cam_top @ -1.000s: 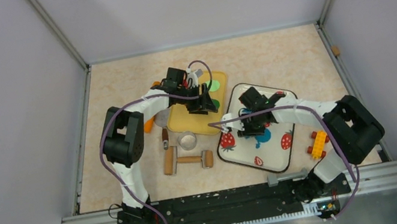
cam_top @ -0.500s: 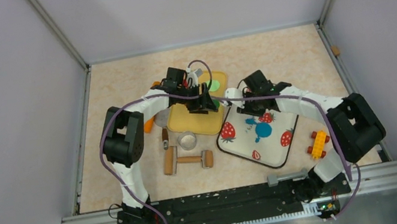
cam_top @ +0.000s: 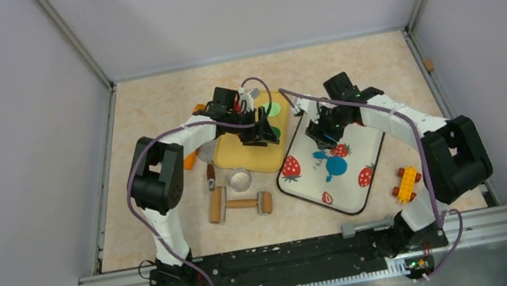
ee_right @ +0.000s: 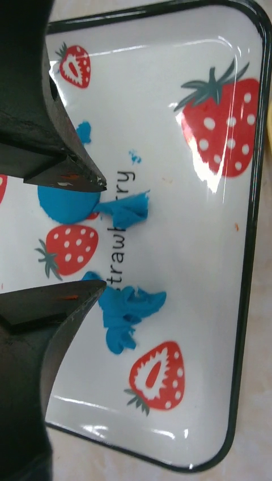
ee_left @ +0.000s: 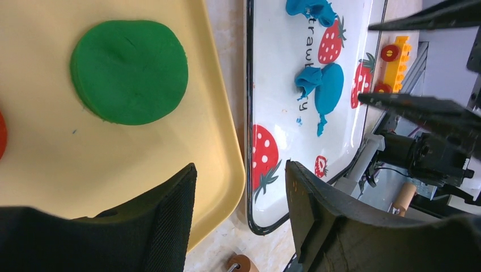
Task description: Roll out the dumpling wrappers from the dough
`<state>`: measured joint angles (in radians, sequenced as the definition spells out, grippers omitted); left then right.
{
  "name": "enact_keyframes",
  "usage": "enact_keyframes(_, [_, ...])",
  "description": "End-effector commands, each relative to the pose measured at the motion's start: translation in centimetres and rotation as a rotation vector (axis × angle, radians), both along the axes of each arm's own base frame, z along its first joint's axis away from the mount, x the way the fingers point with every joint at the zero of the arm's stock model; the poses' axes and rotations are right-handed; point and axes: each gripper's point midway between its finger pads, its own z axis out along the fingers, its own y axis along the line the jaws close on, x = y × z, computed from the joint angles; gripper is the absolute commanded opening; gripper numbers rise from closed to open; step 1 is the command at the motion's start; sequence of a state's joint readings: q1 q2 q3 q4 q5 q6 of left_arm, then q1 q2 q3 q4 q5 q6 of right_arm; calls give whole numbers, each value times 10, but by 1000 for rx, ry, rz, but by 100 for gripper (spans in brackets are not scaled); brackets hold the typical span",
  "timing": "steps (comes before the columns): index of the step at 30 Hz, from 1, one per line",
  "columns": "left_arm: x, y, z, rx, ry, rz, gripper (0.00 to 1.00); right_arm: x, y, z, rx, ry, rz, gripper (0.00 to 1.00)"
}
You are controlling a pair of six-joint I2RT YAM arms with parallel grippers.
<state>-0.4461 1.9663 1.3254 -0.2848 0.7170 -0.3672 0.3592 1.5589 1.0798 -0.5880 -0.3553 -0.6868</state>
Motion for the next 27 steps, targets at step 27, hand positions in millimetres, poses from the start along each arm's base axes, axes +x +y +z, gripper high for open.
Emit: enact_keyframes(27, [2,2,27,-32,-87,-3,62,37,-19,-19,-297,-250,-114,40])
